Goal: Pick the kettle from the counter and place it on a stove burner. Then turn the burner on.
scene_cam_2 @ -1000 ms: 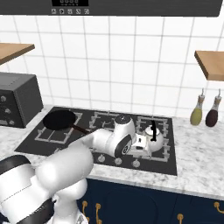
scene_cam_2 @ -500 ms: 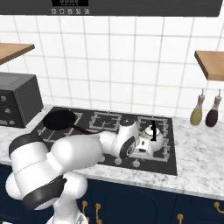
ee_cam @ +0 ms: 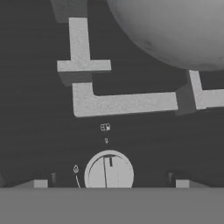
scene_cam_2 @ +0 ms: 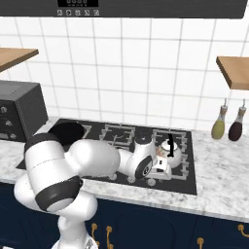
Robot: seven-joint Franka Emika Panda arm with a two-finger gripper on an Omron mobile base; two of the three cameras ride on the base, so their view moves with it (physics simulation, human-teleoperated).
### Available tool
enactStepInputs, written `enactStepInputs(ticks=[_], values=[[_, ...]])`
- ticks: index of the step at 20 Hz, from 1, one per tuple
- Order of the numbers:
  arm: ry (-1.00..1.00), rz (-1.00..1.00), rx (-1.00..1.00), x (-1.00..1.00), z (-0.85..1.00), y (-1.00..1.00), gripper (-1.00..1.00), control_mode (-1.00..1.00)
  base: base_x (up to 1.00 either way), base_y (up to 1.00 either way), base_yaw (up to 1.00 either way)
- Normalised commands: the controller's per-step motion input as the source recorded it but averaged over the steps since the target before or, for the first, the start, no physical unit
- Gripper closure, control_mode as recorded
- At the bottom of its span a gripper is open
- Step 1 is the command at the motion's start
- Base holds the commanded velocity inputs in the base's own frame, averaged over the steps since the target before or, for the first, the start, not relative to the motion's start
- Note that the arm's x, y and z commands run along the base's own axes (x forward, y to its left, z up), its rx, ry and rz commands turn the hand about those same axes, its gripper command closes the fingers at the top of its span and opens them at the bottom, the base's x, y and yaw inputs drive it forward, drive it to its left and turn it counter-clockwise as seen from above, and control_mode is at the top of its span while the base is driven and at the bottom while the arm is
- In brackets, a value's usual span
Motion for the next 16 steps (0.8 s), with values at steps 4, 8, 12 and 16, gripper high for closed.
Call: enactStepInputs(ticks=[4,8,12,16], values=[[0.0,0.0,0.0,0.0,0.0,0.0,1.0,-1.0,0.0,0.0,0.0],[0.0,0.0,0.0,-0.03,-0.14,0.0,1.0,-1.0,0.0,0.0,0.0],[0.0,0.0,0.0,-0.05,-0.3,0.0,1.0,-1.0,0.0,0.0,0.0],[-0.1,0.04,-0.03,-0.07,-0.23,0.02,1.0,-1.0,0.0,0.0,0.0]])
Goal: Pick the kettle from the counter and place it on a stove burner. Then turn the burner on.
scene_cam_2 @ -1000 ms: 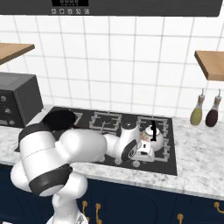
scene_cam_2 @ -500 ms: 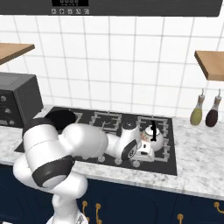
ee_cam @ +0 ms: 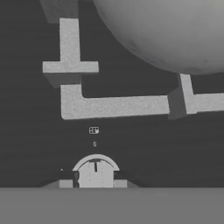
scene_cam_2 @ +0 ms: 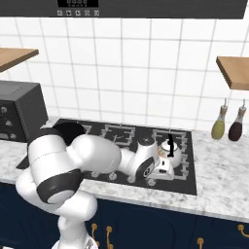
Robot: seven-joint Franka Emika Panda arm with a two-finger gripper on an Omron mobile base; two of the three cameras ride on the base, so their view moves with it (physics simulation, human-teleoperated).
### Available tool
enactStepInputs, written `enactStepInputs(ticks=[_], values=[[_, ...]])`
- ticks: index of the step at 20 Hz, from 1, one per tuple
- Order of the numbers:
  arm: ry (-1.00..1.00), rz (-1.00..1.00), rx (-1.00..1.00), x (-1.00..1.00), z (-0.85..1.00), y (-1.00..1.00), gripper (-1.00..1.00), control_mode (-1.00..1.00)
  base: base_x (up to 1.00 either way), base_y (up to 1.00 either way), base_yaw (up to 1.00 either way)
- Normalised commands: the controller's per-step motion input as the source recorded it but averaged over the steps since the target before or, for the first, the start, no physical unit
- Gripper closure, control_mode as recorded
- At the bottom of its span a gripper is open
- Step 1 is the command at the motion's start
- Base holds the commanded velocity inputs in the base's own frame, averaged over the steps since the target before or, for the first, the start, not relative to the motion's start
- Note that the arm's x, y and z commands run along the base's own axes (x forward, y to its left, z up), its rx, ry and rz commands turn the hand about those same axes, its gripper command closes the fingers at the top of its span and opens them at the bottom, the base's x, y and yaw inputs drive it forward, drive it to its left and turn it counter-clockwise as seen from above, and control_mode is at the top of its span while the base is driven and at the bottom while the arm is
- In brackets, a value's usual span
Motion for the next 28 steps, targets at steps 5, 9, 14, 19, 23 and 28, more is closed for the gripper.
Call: enactStepInputs(ticks=[5,9,14,19,23,28], values=[[-0.21,0.25,-0.06,-0.19,-0.03,0.09,1.0,-1.0,0.0,0.0,0.0],[-0.22,0.31,-0.11,-0.11,-0.03,0.17,1.0,-1.0,0.0,0.0,0.0],[-0.2,0.34,-0.15,-0.01,-0.1,0.22,1.0,-1.0,0.0,0.0,0.0],[-0.14,0.34,-0.15,0.0,-0.07,0.24,1.0,-1.0,0.0,0.0,0.0],[-0.09,0.35,-0.16,-0.01,0.0,0.28,1.0,-1.0,0.0,0.0,0.0],[-0.04,0.35,-0.17,-0.01,0.0,0.26,1.0,-1.0,0.0,0.0,0.0]])
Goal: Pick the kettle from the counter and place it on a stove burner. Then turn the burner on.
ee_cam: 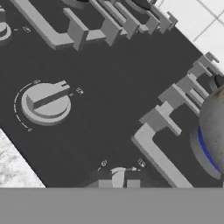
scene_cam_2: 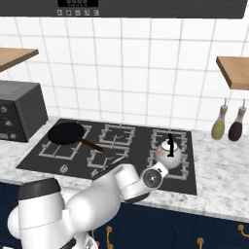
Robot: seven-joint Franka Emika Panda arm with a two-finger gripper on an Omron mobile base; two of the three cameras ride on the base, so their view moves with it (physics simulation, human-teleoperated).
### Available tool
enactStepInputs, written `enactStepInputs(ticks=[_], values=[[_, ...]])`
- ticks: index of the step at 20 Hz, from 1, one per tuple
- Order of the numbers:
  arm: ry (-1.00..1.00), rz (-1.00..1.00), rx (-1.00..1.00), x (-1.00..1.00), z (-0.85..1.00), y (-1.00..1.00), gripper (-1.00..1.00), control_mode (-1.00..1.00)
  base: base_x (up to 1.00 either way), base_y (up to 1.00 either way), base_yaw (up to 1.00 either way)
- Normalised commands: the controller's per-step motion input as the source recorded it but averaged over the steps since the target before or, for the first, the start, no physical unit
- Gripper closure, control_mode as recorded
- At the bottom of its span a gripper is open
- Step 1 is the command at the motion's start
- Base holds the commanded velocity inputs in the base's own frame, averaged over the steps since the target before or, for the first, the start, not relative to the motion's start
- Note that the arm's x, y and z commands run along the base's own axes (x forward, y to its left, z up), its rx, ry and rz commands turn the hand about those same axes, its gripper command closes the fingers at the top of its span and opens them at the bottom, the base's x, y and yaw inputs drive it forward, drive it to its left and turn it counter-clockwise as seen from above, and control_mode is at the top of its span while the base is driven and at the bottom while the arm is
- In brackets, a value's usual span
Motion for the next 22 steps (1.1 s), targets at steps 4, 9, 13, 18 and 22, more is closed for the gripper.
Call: enactStepInputs(ticks=[4,9,13,18,22], values=[[-0.01,0.36,-0.17,-0.11,0.0,0.23,1.0,-1.0,0.0,0.0,0.0],[0.0,0.38,-0.16,-0.07,0.0,0.21,1.0,-1.0,0.0,0.0,0.0],[0.0,0.38,-0.14,0.0,0.0,0.19,1.0,-1.0,0.0,0.0,0.0],[-0.23,0.04,-0.04,-0.25,0.33,0.1,-1.0,-1.0,0.0,0.0,0.0],[-0.56,-0.06,0.0,-0.48,1.0,0.13,-1.0,-1.0,0.0,0.0,0.0]])
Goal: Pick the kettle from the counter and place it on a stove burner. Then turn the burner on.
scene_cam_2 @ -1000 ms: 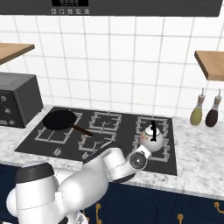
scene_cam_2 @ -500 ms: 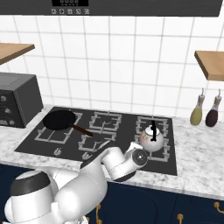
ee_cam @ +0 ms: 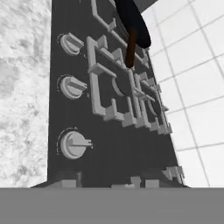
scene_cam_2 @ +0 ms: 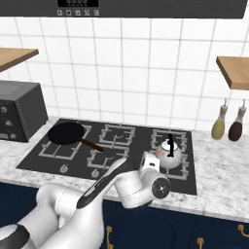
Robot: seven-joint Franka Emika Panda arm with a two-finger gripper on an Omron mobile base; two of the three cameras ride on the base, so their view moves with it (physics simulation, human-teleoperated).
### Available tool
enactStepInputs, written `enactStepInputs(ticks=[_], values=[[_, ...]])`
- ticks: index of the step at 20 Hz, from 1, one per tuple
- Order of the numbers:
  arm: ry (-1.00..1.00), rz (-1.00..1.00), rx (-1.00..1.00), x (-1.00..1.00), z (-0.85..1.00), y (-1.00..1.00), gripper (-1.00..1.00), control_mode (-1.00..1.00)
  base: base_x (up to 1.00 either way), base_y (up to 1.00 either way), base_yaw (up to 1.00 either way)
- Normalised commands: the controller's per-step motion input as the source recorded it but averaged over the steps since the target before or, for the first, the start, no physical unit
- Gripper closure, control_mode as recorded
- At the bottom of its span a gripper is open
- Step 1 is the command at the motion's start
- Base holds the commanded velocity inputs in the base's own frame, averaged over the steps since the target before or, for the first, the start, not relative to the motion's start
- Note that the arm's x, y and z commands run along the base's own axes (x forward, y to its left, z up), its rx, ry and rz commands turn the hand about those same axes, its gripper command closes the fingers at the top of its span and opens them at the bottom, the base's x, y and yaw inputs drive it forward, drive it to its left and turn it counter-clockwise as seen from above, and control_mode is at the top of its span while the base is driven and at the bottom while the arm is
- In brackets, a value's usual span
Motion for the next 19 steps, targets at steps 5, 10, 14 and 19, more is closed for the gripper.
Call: enactStepInputs(ticks=[5,10,14,19], values=[[-0.56,-0.04,0.01,-0.6,1.0,-0.05,-1.0,-1.0,0.0,0.0,0.0],[-0.6,-0.01,0.06,-0.89,1.0,-0.66,-1.0,-1.0,0.0,0.0,0.0],[-0.52,0.0,0.13,-1.0,0.7,-1.0,-1.0,-1.0,0.0,0.0,0.0],[-0.34,0.0,0.19,-1.0,-0.09,-1.0,-1.0,-1.0,0.0,0.0,0.0]])
